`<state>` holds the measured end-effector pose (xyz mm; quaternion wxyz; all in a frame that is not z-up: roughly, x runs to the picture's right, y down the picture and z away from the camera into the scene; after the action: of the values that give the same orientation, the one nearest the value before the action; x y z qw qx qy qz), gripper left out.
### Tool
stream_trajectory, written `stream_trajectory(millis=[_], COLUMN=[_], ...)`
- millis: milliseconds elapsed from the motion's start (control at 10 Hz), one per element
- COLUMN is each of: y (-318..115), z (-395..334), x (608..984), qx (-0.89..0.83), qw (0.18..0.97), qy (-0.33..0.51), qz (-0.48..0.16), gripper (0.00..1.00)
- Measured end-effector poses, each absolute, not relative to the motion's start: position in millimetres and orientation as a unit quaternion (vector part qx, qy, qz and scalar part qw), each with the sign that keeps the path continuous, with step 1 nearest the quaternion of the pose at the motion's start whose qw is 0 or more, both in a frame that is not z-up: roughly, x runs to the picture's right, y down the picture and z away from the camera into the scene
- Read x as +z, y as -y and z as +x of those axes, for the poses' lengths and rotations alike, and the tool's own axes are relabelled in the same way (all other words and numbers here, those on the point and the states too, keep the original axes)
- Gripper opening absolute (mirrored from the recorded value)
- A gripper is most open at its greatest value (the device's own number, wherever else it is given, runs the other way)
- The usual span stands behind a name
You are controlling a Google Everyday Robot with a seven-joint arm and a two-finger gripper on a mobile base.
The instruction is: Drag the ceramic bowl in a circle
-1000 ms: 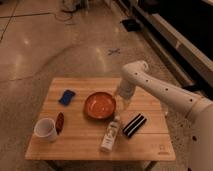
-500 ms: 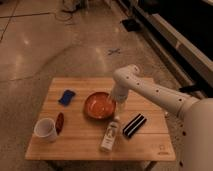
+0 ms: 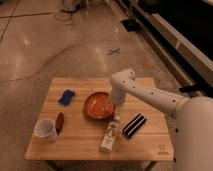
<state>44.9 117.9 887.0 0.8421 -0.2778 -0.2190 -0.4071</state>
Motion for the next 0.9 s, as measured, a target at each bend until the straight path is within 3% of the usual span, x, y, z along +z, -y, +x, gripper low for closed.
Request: stream_trajectory(millis=[300, 900], y=[-110, -75], z=[50, 104], x=[897, 911], qx=[-0.405, -0.383], qw=[0.846, 0.869], qy=[0.207, 0.155], qz=[-0.276, -0.272], gripper=[0.02, 0.00])
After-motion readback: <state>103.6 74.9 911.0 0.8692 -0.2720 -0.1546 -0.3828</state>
